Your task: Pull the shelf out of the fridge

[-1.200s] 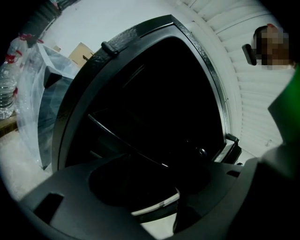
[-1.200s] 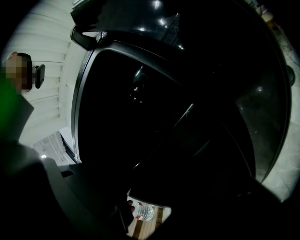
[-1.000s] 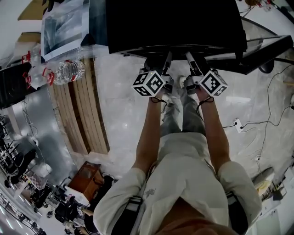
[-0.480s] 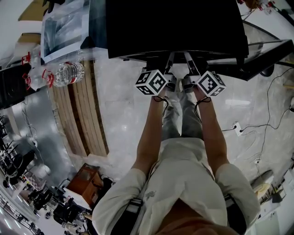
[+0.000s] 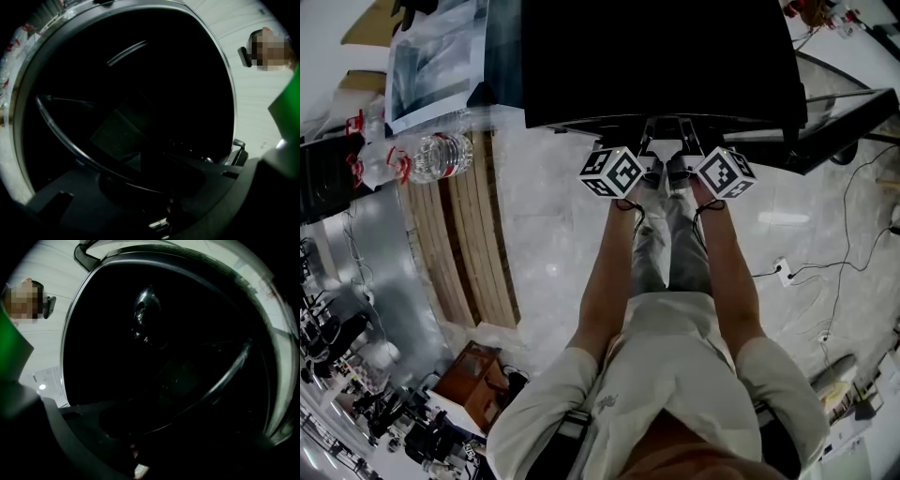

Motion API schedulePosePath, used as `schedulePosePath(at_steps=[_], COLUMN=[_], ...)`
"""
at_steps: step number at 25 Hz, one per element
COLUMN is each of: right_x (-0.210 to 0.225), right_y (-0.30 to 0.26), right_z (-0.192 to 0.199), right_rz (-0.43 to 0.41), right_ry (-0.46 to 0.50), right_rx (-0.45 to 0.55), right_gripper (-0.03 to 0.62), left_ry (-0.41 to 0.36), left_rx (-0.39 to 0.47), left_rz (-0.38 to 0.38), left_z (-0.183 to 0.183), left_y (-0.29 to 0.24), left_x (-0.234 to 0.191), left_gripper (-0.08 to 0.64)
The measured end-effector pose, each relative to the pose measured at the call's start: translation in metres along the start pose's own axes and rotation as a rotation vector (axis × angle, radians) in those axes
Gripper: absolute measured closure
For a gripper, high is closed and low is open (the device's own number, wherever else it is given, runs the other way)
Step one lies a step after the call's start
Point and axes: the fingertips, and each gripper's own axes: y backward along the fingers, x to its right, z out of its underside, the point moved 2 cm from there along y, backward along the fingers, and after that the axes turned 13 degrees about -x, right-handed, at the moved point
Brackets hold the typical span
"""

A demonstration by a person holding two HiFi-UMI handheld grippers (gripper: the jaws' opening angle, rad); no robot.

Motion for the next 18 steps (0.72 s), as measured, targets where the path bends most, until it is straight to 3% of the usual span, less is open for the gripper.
schedulePosePath(at_steps=[7,18], right_x=[0.0007,-0.0044], right_y=[0.0021,0.0064], right_z=[0.0042,0.003], right_rz=[-0.017,-0.043], right_ry=[-0.068,-0.067], right_rx=[0.021,0.021], right_gripper=[0.492,0.494], left_ry=[0.029,0.023], left_rx=[0.009,-0.003], left_rz=[0.018,0.02], left_z=[0.001,0.0], left_y=[0.0026,0.0071], left_x=[-0.0002,0.0053], left_gripper=[0.422,0.423])
